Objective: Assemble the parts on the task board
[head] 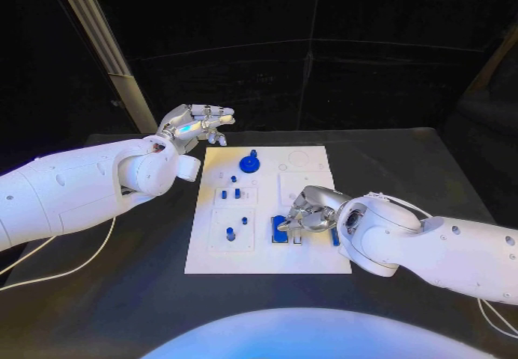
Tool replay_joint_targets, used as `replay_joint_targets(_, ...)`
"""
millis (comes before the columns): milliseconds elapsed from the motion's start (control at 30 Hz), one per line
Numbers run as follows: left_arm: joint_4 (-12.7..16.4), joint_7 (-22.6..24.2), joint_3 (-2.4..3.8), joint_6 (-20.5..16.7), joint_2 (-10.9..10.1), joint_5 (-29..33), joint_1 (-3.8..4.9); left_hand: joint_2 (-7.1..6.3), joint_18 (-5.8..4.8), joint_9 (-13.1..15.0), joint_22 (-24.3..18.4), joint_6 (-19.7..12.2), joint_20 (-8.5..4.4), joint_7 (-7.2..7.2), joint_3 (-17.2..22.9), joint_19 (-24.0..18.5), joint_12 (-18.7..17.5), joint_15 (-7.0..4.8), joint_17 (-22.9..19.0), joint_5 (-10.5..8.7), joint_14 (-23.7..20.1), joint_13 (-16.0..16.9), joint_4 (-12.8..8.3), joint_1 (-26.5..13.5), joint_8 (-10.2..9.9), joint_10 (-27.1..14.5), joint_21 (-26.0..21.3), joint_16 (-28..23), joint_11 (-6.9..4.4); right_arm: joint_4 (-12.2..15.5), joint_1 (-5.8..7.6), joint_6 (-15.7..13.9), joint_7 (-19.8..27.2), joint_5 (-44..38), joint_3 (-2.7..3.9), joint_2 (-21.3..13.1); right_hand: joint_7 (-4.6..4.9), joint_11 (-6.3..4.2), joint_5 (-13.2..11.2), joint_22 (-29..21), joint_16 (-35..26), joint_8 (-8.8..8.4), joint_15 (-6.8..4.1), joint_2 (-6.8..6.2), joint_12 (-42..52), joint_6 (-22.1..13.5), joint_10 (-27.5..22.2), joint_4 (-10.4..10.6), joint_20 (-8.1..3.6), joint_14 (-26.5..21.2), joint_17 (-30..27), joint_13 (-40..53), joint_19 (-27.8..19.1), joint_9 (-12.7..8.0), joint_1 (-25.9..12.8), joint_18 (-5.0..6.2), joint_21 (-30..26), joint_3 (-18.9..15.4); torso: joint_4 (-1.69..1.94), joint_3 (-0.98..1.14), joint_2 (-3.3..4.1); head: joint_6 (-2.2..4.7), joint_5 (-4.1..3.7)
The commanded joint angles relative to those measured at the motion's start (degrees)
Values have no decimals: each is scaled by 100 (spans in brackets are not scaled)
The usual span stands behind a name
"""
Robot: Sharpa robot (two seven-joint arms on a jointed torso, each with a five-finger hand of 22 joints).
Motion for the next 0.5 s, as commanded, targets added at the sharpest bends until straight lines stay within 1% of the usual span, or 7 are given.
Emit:
replay_joint_targets(33,-7,19,4,78,11,41,8,-14,30,-6,-5,-1,-6,22,28,-2,22,9,-3,24,-44,-9,-7,-23,-1,-29,-34,-31,14,-26,-23,116,-82,-326,-30,8,0,-14,-30,4,-3,5,-10,-1,16,49,27,-31,-14,361,327,4,13,9,86,-104,30,-5,5,-3,4,-2,-18)
replay_joint_targets(133,-11,20,4,77,13,41,8,-14,30,-6,-5,-1,-6,22,28,-2,22,9,-3,24,-44,-9,-7,-23,-1,-29,-34,-31,14,-43,-23,56,-122,-368,-30,21,5,-12,-29,4,-6,1,-10,12,11,44,26,-30,-15,359,321,2,12,11,83,-104,30,-3,3,-3,7,7,-27)
replay_joint_targets(300,-17,20,4,72,14,41,8,-14,30,-6,-5,-1,-6,22,28,-2,22,9,-3,24,-44,-9,-7,-23,-1,-29,-34,-31,14,-55,-23,35,-130,-424,-30,32,10,-8,-24,5,-6,-4,-8,31,9,40,27,-18,-15,359,322,2,12,13,63,-105,30,-6,4,-4,3,-1,-28)
replay_joint_targets(500,-22,23,4,70,12,41,8,-14,30,-6,-5,-1,-6,22,28,-2,22,9,-3,24,-44,-9,-7,-23,-1,-29,-34,-31,14,-49,-23,-26,64,-379,-30,33,19,1,-31,23,-1,-14,0,37,17,40,41,32,-11,362,336,14,18,27,-41,-109,38,-59,2,-2,1,-5,-17)
